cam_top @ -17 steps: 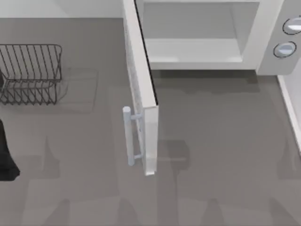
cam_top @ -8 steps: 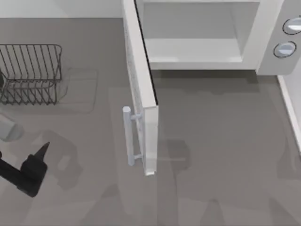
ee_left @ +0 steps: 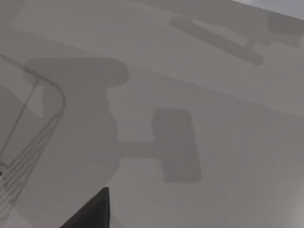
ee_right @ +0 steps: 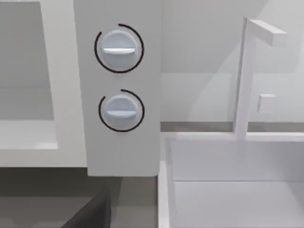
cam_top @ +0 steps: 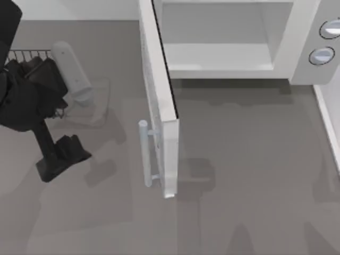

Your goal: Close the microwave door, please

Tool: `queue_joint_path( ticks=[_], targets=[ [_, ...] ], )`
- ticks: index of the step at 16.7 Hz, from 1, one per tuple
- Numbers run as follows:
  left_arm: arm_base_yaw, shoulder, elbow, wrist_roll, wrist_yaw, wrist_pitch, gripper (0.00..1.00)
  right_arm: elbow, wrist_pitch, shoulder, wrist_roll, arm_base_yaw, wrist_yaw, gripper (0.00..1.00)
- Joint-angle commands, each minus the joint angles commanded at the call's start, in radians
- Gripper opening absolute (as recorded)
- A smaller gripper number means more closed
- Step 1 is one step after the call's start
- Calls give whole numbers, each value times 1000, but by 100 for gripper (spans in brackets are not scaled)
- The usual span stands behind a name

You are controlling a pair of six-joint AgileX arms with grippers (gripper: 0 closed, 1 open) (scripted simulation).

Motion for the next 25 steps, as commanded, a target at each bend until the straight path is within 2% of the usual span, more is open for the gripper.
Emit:
queue_joint_path(
  ticks=[7, 13, 20, 25],
  targets=[
    [-58, 382, 569, 158, 89, -378, 100, 0, 0, 0, 0, 0, 0, 100],
    [-88, 497, 891, 182, 143, -548, 100, 0, 0, 0, 0, 0, 0, 100],
    [-93, 508, 947, 181, 153, -573, 100, 0, 0, 0, 0, 0, 0, 100],
    [-110, 503, 884, 163, 148, -507, 100, 0, 0, 0, 0, 0, 0, 100]
  ],
)
